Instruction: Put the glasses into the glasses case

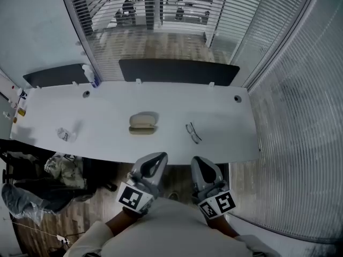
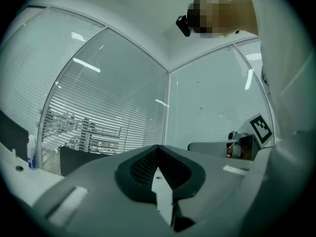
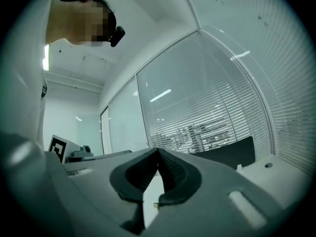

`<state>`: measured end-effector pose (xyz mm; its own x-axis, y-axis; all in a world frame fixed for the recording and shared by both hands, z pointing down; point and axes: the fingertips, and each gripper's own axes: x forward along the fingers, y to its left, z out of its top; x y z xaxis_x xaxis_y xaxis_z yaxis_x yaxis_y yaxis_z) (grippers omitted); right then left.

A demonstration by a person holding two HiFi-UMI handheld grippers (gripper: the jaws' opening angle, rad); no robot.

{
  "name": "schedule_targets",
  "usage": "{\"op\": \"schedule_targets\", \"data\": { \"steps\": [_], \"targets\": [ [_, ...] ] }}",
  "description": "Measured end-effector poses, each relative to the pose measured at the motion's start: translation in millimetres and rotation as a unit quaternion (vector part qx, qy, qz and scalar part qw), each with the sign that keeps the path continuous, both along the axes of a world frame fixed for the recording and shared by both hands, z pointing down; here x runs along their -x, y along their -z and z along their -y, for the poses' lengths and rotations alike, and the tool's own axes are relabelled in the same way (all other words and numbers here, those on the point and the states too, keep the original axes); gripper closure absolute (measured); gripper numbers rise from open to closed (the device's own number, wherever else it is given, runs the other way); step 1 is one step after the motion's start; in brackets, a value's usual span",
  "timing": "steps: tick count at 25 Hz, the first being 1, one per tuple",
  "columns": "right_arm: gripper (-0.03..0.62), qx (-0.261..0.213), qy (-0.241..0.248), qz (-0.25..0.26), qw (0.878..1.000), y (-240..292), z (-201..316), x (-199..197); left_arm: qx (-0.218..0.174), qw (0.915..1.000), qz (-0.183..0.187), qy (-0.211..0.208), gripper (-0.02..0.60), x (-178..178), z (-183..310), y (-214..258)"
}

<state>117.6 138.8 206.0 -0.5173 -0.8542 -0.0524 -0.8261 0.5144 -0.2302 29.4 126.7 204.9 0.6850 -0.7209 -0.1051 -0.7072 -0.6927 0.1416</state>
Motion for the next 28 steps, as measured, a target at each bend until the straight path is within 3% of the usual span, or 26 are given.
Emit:
{"op": "schedule_targets", "data": {
  "steps": [14,28],
  "targets": [
    [0.592,-0.027,0.006,-0.023,0.999,20,121,70,-0.009,0.9998,-0.016,-0.013,0.578,57,113,10],
    [0.592,-0.010,-0.004,-0.031,0.999,10,156,33,0.013,0.9996,-0.011,-0.022,0.580,23,144,3]
  ]
}}
